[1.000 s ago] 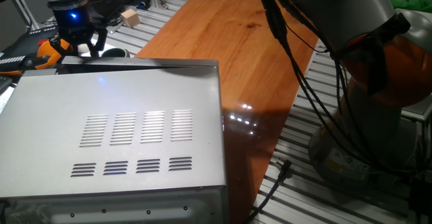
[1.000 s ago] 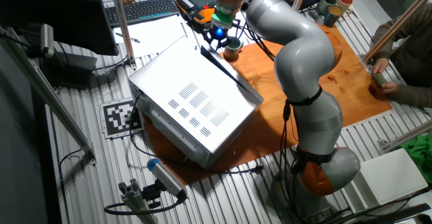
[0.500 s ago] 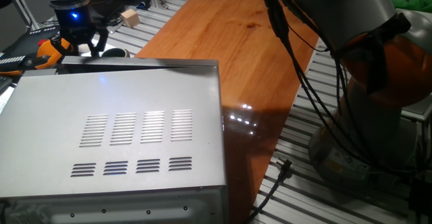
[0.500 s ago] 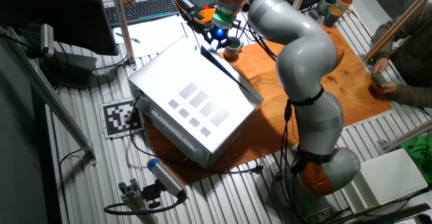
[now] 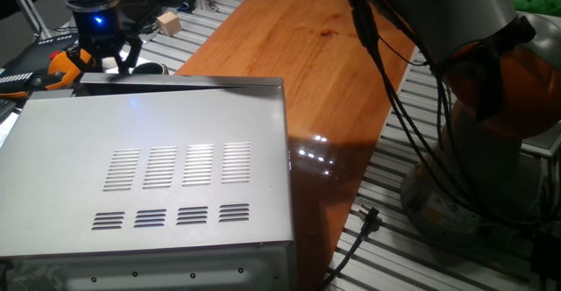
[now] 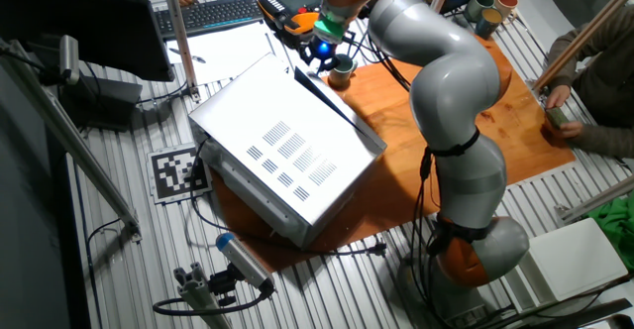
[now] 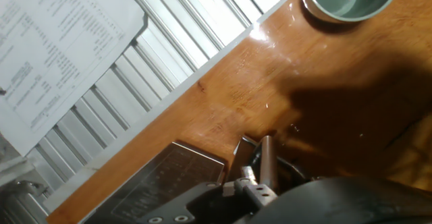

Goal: Put the bowl into the microwave

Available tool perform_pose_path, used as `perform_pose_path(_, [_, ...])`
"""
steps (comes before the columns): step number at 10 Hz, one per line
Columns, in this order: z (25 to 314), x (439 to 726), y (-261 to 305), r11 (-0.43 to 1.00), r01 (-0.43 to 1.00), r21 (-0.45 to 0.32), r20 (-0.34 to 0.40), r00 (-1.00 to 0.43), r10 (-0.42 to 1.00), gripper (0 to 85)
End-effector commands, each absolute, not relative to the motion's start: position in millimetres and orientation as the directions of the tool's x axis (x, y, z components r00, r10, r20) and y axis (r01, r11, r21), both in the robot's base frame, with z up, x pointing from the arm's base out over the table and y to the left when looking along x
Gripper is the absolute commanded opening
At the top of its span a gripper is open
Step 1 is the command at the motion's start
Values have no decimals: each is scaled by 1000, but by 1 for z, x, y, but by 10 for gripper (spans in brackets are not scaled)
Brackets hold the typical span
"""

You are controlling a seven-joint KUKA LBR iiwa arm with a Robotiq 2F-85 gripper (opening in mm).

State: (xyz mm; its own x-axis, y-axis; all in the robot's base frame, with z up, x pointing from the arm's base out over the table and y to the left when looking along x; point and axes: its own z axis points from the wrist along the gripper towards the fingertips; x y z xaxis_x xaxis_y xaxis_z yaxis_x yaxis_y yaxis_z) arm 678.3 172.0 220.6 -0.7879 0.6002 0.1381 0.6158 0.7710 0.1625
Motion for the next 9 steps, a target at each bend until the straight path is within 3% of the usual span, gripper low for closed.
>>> perform_pose_path(1, [221, 678, 172, 760, 630, 159, 147, -776, 613, 340])
perform_pose_path(9, [288, 656, 168, 707, 692, 143, 167, -722, 672, 340])
